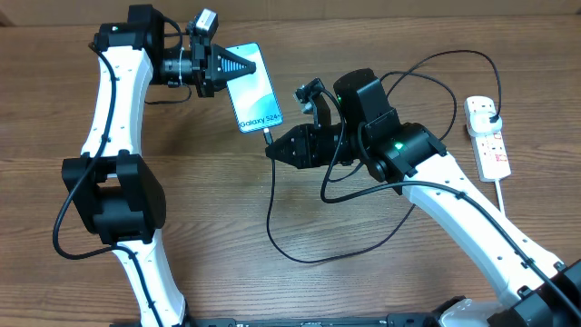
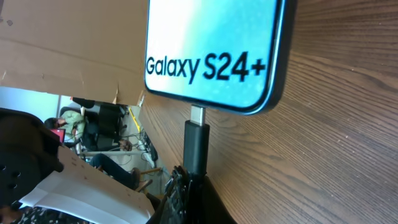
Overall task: Plug charger to phone and switch on socket
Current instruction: 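Push the plug into the phone's port while the left gripper holds the phone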
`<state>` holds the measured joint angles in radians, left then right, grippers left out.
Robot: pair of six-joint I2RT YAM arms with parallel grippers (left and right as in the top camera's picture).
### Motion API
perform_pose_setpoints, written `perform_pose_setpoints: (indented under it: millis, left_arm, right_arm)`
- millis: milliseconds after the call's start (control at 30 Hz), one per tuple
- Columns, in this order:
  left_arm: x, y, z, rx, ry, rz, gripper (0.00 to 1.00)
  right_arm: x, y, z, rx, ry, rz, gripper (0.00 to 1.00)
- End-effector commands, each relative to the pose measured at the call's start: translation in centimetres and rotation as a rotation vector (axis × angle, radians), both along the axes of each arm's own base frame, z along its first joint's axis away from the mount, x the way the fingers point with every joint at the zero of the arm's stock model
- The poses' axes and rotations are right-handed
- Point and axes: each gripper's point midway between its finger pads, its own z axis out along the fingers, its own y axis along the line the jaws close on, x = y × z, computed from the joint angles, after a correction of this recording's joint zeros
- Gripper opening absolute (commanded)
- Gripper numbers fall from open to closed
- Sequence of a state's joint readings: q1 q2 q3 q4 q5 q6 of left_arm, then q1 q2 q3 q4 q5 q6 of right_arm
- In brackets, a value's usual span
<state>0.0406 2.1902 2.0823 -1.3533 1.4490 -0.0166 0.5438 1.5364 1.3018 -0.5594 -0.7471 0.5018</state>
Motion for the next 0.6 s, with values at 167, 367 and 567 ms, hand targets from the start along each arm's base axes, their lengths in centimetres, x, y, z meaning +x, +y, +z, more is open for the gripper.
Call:
perform_pose_setpoints:
  millis: [167, 367, 567]
  left_arm:
    - [-0.43, -0.35, 2.02, -0.016, -0.04, -0.007, 0.05]
    - [-0.44, -0.38, 2.03, -0.018, -0.003, -0.004, 0.05]
    - [-0.46, -0.43, 2.02, -0.018, 0.001, -0.005, 0.04]
  right_arm:
    - [0.0, -0.06, 0.23, 0.001, -0.01, -0.003, 0.04]
    - [0.0, -0.07, 0.22, 0.001, -0.01, -0.003, 0.04]
    - [0.02, -0.05, 0.26, 0.002, -0.012, -0.003, 0.04]
